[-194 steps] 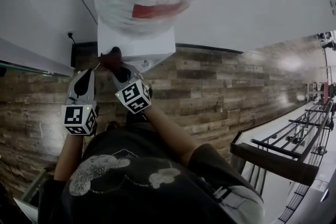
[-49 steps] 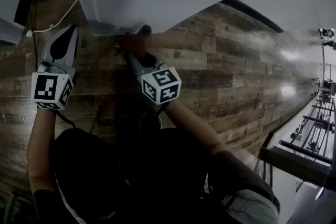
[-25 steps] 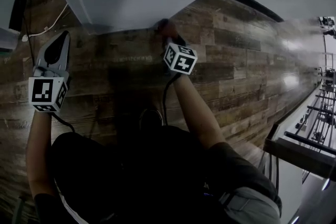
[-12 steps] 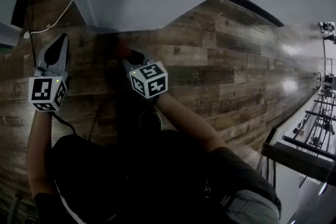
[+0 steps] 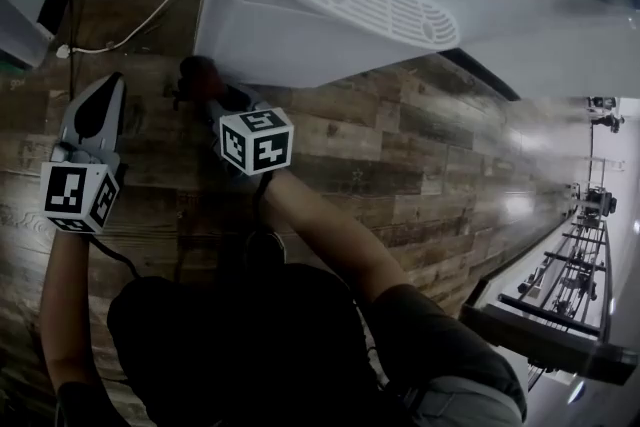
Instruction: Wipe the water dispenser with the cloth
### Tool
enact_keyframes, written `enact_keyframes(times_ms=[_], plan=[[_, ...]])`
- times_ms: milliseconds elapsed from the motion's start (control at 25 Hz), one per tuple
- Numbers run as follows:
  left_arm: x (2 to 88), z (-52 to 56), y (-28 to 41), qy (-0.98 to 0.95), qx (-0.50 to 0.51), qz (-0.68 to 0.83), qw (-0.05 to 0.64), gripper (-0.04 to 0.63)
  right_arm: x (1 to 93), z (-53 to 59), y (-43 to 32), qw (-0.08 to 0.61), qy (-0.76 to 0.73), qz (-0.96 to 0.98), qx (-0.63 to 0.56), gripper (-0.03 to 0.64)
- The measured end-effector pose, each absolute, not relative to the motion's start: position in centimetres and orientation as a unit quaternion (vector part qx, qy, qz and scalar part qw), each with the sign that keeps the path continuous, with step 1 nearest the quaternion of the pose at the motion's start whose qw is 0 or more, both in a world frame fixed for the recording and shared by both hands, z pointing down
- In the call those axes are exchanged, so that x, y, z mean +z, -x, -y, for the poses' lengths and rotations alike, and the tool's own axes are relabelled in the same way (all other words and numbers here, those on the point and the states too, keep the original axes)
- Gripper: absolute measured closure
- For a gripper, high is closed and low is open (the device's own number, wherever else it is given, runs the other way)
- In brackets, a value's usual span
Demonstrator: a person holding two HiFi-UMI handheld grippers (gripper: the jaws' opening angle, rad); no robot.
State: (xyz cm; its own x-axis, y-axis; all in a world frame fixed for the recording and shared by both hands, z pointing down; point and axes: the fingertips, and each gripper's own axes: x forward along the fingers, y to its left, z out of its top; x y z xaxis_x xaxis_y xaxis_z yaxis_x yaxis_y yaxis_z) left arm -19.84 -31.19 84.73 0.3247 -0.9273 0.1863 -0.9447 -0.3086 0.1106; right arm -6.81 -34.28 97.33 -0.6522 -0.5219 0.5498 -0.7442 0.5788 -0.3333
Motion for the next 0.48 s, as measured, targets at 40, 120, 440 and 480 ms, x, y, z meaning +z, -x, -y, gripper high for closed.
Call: enact_keyframes(times_ms=[40,120,440,480], plan=[[83.5,31.2,20.3,-0.805,0.046,0.584,0.094,0.575,95.9,34.3,6.7,0.196,-0.371,0.864,0.28,0.552],[81.0,31.1,20.8,-0.8,0.051,0.591,0.089,0.575,92.2,34.3,6.2,0.187,-0.381,0.861,0.281,0.552],[69.2,29.1,23.7,-0.764,0.047,0.633,0.116,0.577,74.0,34.2,9.2,0.136,-0.387,0.859,0.307,0.552],[67.7,28.6,24.0,-0.758,0.039,0.639,0.126,0.577,71.7,34.4,9.4,0.128,-0.389,0.858,0.309,0.552]])
